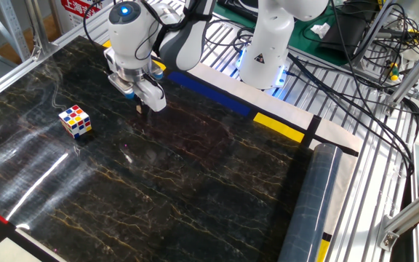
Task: Hold a small block with the gripper and sweep it from left to right on the table
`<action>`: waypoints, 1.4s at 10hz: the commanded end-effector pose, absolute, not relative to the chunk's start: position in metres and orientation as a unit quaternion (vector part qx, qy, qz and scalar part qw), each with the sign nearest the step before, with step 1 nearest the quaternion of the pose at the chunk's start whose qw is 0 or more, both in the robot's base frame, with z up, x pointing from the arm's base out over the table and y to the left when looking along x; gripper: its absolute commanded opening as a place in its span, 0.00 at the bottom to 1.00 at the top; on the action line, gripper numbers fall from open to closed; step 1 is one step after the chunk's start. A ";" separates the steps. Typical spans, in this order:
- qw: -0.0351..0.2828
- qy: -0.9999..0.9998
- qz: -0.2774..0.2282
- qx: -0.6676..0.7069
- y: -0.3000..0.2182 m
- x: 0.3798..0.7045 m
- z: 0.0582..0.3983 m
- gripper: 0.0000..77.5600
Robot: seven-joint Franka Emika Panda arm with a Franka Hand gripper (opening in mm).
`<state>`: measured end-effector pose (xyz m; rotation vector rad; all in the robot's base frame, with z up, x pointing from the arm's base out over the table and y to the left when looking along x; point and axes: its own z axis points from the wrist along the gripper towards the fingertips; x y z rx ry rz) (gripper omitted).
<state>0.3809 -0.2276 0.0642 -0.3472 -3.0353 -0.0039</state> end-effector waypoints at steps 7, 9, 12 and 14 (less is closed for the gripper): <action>0.061 -0.993 0.001 -0.102 -0.230 0.382 0.066 0.01; 0.063 -0.993 -0.003 -0.099 -0.230 0.382 0.066 0.01; 0.070 -0.993 -0.009 -0.097 -0.230 0.382 0.066 0.01; 0.075 -0.992 -0.010 -0.097 -0.230 0.380 0.065 0.01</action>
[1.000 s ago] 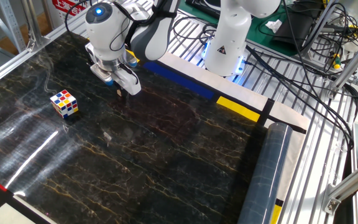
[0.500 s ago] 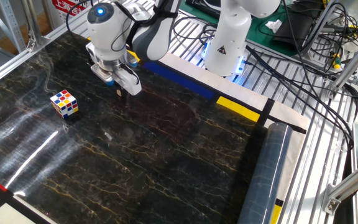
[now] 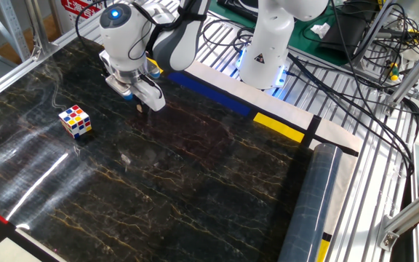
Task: Hold a small block with the gripper and sweep it from left to right on the table
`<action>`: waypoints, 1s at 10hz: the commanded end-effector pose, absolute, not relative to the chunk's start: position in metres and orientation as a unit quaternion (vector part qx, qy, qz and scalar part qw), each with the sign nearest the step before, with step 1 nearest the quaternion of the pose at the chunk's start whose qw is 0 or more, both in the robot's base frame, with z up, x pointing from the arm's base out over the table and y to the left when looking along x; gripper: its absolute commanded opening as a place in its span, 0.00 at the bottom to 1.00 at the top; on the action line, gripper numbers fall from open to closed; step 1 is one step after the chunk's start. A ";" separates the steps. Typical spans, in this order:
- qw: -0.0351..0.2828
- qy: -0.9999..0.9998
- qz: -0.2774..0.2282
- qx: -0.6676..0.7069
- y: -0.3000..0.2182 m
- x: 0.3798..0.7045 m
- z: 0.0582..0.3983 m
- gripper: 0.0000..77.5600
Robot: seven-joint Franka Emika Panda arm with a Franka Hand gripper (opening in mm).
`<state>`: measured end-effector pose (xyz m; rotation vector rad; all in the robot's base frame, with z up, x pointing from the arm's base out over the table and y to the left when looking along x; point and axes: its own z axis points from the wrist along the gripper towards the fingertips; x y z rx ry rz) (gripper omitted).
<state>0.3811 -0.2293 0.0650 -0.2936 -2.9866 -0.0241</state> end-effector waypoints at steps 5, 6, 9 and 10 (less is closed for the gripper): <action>0.069 -0.993 -0.003 -0.092 -0.230 0.380 0.065 0.01; 0.072 -0.993 -0.004 -0.089 -0.230 0.380 0.065 0.01; 0.080 -0.994 -0.003 -0.078 -0.230 0.380 0.065 0.01; 0.080 -0.994 -0.003 -0.076 -0.230 0.380 0.065 0.01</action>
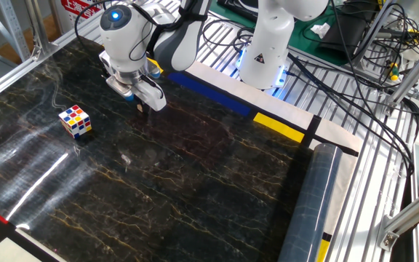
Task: Hold a small block with the gripper and sweep it from left to right on the table
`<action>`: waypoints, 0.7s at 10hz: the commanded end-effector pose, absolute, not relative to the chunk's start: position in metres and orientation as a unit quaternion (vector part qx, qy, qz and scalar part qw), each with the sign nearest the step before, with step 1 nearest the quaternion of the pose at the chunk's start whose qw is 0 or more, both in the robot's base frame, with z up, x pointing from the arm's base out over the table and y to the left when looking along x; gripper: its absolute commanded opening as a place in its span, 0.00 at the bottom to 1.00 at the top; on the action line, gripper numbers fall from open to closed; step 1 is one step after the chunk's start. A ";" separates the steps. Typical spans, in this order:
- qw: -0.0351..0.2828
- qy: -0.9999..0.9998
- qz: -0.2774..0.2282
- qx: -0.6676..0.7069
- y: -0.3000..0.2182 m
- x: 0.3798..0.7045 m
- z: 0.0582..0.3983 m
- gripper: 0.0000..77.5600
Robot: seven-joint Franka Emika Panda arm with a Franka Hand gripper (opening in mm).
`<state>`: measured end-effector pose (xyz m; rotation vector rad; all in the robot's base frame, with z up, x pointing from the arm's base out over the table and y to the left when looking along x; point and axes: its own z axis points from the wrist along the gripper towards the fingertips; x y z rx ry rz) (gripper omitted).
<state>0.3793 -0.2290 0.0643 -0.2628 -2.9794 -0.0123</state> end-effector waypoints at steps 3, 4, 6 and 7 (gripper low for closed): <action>0.075 -0.994 -0.004 -0.074 -0.230 0.380 0.065 0.01; 0.074 -0.994 -0.005 -0.074 -0.230 0.381 0.065 0.01; 0.074 -0.995 -0.005 -0.074 -0.230 0.381 0.062 0.01; 0.074 -0.995 -0.005 -0.073 -0.230 0.381 0.061 0.01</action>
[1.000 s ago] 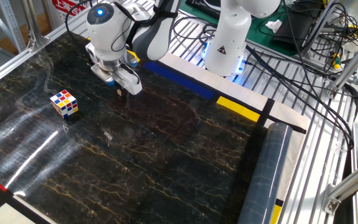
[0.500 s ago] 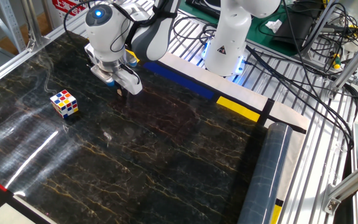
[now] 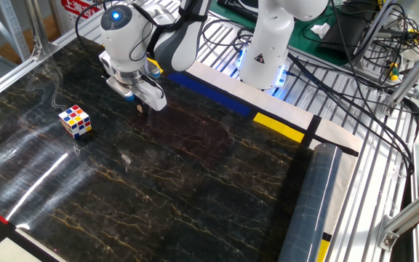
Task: Hold a small block with the gripper and sweep it from left to right on the table
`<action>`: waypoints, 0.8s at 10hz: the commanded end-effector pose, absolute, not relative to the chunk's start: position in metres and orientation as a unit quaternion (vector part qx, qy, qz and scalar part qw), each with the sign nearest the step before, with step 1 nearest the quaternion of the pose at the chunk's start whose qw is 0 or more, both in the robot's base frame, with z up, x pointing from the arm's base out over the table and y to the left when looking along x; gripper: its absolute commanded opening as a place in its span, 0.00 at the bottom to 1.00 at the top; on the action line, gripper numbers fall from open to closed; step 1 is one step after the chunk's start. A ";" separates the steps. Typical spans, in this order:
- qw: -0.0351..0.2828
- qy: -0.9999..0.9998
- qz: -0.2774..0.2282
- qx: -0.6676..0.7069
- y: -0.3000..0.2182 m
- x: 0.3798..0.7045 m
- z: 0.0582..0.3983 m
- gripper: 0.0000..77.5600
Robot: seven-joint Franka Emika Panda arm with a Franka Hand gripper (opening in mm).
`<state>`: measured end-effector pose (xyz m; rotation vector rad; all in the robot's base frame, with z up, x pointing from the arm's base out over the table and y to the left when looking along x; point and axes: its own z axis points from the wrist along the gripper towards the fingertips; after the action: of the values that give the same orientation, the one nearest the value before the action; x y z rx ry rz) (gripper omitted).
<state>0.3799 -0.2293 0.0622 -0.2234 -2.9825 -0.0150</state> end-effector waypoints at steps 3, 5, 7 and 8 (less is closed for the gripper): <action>0.075 -0.994 -0.007 -0.076 -0.225 0.381 0.064 0.01; 0.075 -0.994 -0.008 -0.079 -0.220 0.380 0.065 0.01; 0.075 -0.994 -0.008 -0.080 -0.218 0.380 0.065 0.01; 0.074 -0.994 -0.006 -0.081 -0.217 0.380 0.063 0.01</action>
<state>0.3789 -0.2171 0.0616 -0.2429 -2.9806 -0.0207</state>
